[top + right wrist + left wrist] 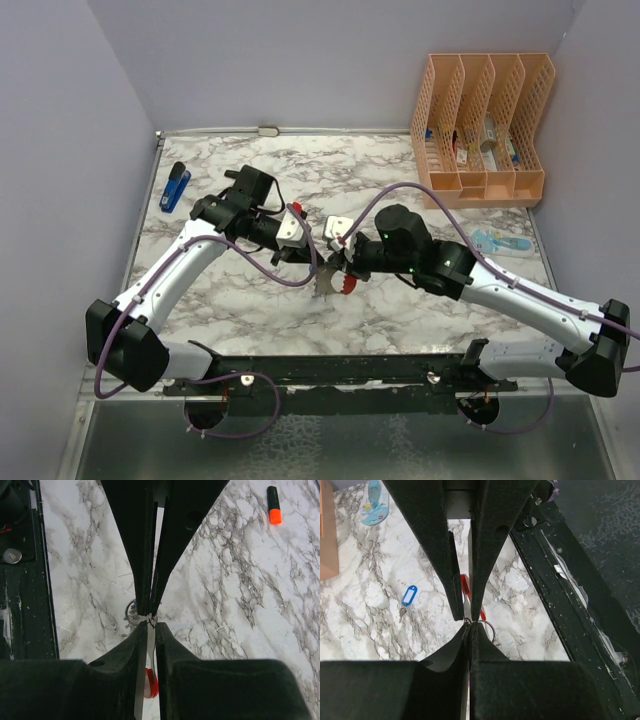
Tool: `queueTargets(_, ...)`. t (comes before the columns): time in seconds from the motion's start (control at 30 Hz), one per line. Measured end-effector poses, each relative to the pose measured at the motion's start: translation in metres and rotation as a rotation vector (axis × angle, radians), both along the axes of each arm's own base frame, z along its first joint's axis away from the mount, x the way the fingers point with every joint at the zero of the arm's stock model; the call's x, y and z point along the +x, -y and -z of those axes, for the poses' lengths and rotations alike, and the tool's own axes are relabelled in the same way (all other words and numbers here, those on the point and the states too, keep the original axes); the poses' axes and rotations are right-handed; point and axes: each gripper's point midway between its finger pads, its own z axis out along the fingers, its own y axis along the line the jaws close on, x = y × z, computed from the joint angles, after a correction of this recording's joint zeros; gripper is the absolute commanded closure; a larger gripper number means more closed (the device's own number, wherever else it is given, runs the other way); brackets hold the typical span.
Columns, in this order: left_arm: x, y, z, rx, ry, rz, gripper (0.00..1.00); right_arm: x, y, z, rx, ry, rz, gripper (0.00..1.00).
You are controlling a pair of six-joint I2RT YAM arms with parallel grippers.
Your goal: Put the keys on the keyring
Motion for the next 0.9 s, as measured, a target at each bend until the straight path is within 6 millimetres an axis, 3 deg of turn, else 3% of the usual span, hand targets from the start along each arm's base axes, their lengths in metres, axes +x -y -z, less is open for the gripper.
queueTargets(0.17,-0.001,0.001,0.0,0.025,0.017,0.0,1.0,0.002,-0.004,0.0,-0.01,0.001,-0.009,0.99)
queueTargets(0.27,0.001,0.001,-0.001,0.036,0.029,-0.006,0.99,0.003,-0.005,0.001,-0.016,0.003,-0.013,0.99)
queueTargets(0.6,0.004,0.002,-0.004,0.055,0.047,-0.021,0.79,0.003,-0.006,0.0,-0.005,0.011,-0.012,0.99)
queueTargets(0.9,0.013,0.004,-0.017,0.043,0.094,-0.039,0.74,-0.003,0.004,0.013,0.026,0.013,-0.002,0.99)
